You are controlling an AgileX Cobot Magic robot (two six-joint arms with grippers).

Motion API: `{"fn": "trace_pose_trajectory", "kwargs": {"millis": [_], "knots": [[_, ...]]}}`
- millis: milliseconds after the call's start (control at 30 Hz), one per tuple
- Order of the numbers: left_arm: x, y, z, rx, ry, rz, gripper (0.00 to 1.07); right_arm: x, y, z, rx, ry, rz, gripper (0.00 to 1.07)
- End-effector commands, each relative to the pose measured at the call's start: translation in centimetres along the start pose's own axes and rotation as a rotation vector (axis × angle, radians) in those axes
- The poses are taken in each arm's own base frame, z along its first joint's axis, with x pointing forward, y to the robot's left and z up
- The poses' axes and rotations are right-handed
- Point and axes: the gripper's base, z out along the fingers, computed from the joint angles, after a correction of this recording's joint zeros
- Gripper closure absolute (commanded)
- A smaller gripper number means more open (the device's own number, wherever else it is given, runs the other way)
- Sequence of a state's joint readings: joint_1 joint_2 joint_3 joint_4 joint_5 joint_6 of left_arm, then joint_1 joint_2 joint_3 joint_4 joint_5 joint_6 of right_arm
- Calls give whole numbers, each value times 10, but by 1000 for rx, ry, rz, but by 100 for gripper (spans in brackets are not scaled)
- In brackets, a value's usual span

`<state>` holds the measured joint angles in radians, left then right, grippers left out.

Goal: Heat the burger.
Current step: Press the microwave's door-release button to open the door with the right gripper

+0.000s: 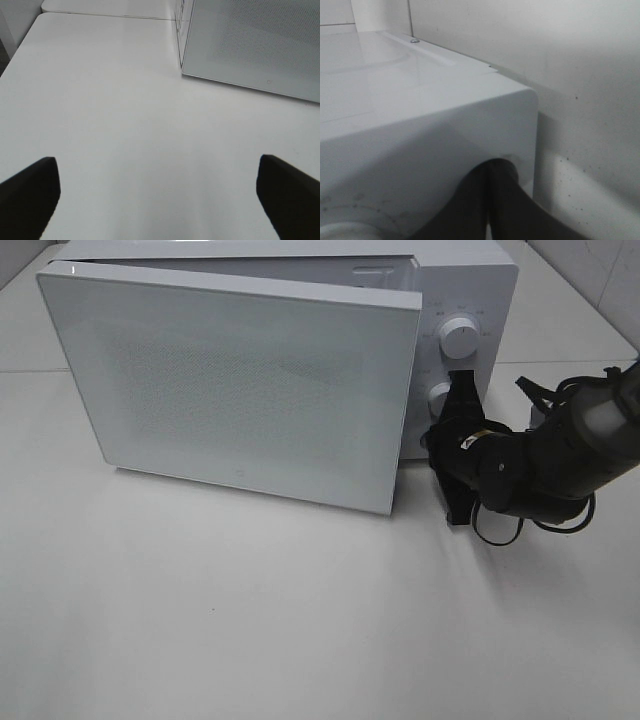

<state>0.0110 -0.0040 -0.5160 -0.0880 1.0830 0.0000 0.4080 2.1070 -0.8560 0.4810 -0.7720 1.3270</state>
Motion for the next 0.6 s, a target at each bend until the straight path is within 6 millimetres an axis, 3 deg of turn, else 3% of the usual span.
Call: {"fn": "trace_pose_trajectory", "kwargs": {"millis": [33,367,600], "knots": [[-1,0,-2,0,-30,-1,7,-27,85,-11,-663,-199,39,107],[-1,0,-2,0,-30,-1,7,-20,77,-5,-553,-133,18,107],[-1,0,-2,-1,-30,-1,7,-21,42,-5,-339,-89,13,107]]}}
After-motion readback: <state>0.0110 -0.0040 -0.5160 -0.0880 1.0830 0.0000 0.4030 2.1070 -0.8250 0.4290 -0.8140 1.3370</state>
